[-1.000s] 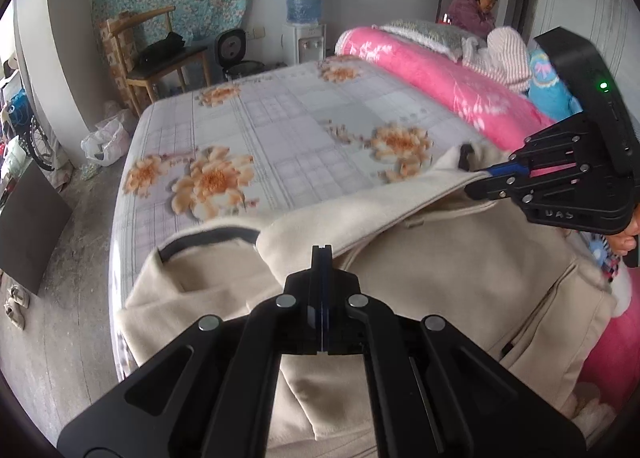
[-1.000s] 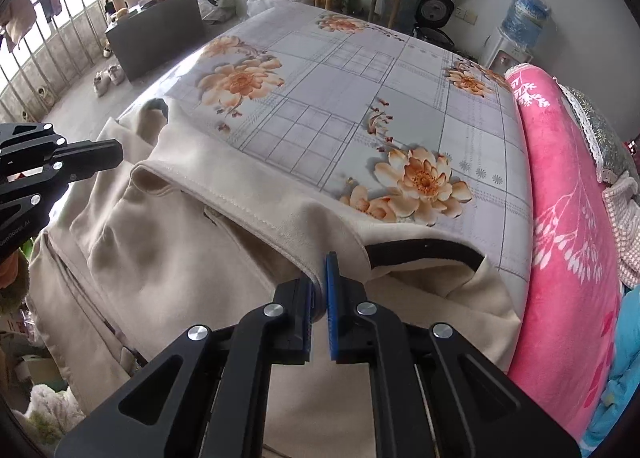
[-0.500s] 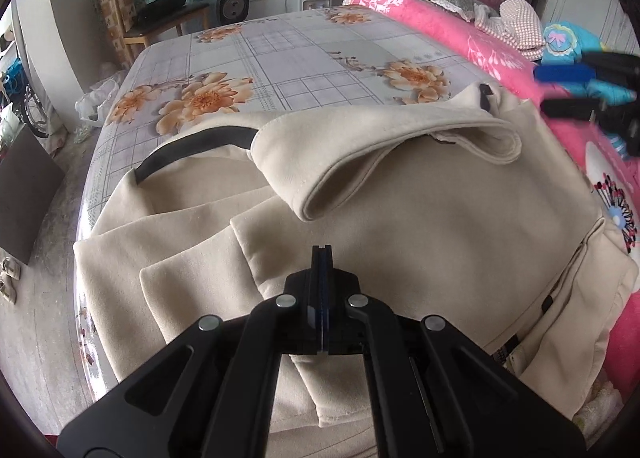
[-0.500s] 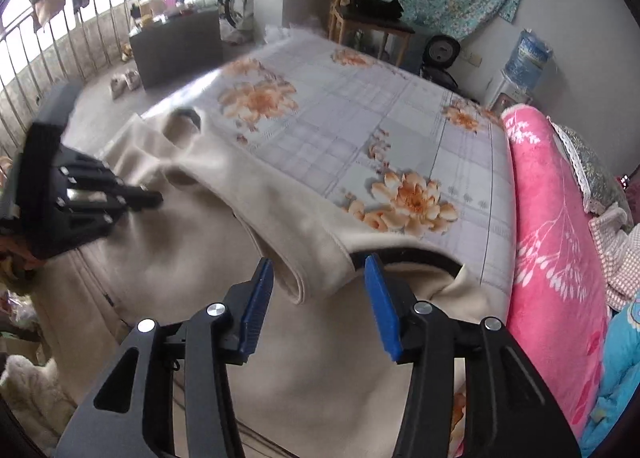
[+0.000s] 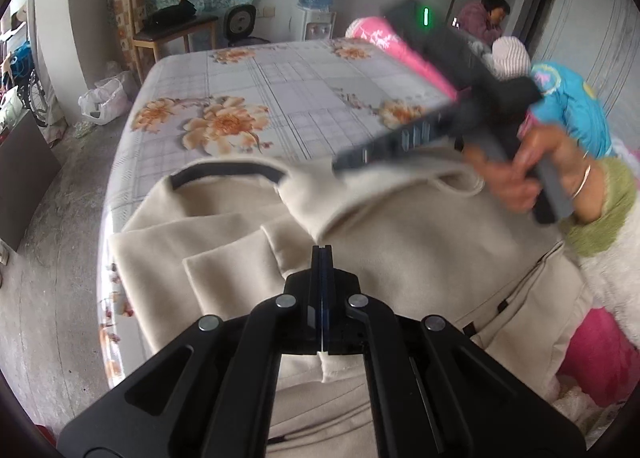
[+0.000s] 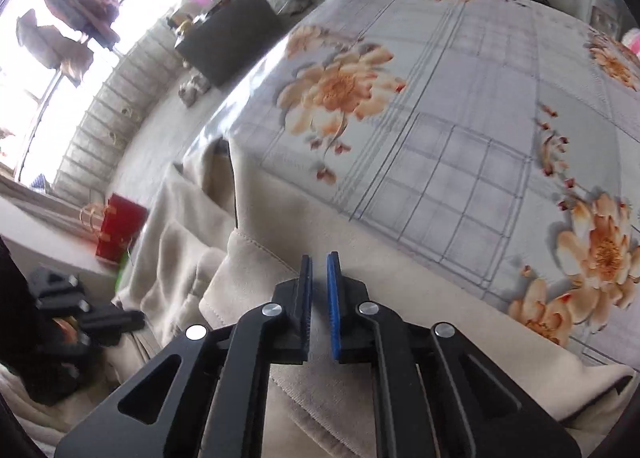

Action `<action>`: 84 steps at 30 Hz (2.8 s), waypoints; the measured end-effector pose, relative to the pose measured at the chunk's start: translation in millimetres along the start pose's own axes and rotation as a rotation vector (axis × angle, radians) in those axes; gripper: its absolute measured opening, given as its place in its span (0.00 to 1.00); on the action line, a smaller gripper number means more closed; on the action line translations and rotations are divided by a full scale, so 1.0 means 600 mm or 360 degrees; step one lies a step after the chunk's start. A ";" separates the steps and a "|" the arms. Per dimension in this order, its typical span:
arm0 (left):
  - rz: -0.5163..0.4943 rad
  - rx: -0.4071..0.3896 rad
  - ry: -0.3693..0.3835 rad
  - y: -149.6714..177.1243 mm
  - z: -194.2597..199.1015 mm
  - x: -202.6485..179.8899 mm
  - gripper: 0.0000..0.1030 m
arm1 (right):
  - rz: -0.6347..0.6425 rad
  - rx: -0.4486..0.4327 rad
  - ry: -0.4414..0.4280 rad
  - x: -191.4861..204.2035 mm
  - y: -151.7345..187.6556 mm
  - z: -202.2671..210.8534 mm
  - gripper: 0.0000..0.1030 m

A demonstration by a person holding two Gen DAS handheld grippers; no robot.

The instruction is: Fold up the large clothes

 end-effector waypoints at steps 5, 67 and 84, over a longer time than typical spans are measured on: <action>0.0040 -0.0072 0.0016 -0.043 0.000 0.014 0.00 | 0.0320 -0.0135 0.0120 0.025 0.037 -0.006 0.07; 0.0218 0.0099 0.0074 -0.016 -0.130 -0.030 0.03 | -0.0225 -0.0438 0.0596 -0.098 0.155 0.126 0.27; 0.0442 -0.0061 -0.0243 0.201 0.119 -0.016 0.55 | -0.0163 -0.0563 0.0506 0.053 0.397 0.156 0.69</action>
Point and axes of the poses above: each gripper's, at about its wrist camera, not at the fingertips, and z roughly against the way its jaws point, x to its left, y to its underside, the point moved 8 cm from there along -z, roughly the way its jaws point, and after that the axes turned 11 degrees about -z, right-handed, at the moved point
